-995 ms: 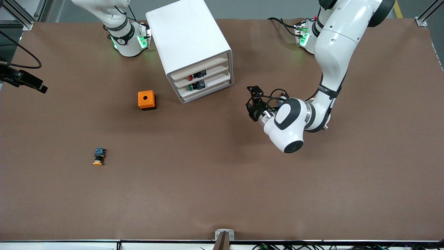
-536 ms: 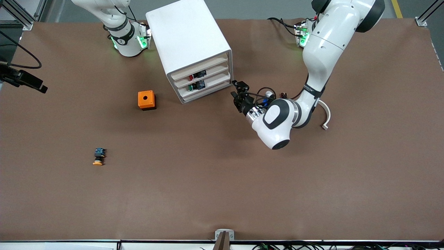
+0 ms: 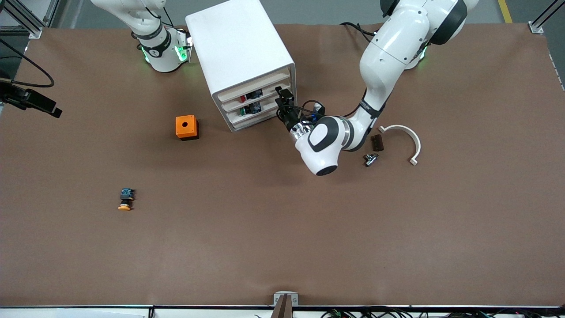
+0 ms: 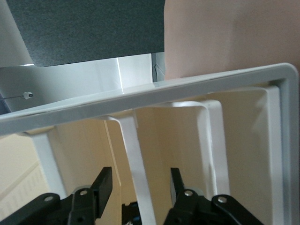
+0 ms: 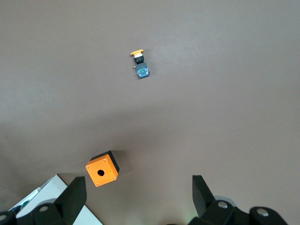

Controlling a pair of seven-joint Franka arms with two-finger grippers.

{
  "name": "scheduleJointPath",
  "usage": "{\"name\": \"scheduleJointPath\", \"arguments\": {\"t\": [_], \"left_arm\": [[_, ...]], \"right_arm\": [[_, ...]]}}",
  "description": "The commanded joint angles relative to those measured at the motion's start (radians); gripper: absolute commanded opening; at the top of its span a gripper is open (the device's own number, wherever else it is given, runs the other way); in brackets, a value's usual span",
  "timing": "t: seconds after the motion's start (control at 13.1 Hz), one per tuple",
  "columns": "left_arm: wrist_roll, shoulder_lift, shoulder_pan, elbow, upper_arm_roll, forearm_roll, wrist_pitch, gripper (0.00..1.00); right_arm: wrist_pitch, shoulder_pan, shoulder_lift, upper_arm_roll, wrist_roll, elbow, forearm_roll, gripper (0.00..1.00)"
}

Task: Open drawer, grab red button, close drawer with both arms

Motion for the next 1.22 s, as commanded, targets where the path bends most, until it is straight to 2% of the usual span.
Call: {"name": "scheduleJointPath", "arguments": {"t": [0.0,0.15,0.31,0.46,0.61,0.92,0.99,1.07,1.15], "left_arm": [[-0.039,0.014,-0.015,0.025,0.007,-0.023,-0.010,0.42],[-0.044,0.026,-0.018,0.025,0.007,-0.029,-0.010,0.30],[-0.038,0.031,-0.021,0.026,0.007,-0.032,-0.010,0.06],[-0.044,0.020,0.013,0.031,0.018,-0.023,-0.013,0.04],[-0.042,0.024,0.097,0.060,0.018,-0.026,-0.011,0.04],[-0.007,0.043,0.166,0.140,0.035,-0.026,0.007,0.11],[0.007,0.043,0.166,0.140,0.036,-0.026,0.022,0.24],[0.009,0.043,0.166,0.138,0.036,-0.025,0.025,0.44],[0.019,0.041,0.166,0.137,0.036,-0.023,0.025,0.56]], "right_arm": [[-0.005,-0.016,-0.002,0.013,0.011,-0.002,-0.002,1.00],[-0.005,-0.016,-0.001,0.013,0.013,-0.003,-0.002,1.00],[-0.005,-0.016,0.002,0.013,0.023,-0.007,0.000,1.00],[-0.004,-0.011,0.004,0.015,0.071,-0.007,0.002,1.00],[0.005,-0.004,0.019,0.018,0.132,-0.002,0.003,1.00],[0.024,0.030,0.053,0.021,0.278,0.006,0.075,1.00],[0.024,0.054,0.061,0.021,0.314,0.012,0.077,1.00],[0.025,0.080,0.074,0.019,0.366,0.018,0.077,1.00],[0.025,0.114,0.087,0.021,0.414,0.027,0.080,1.00]]}}
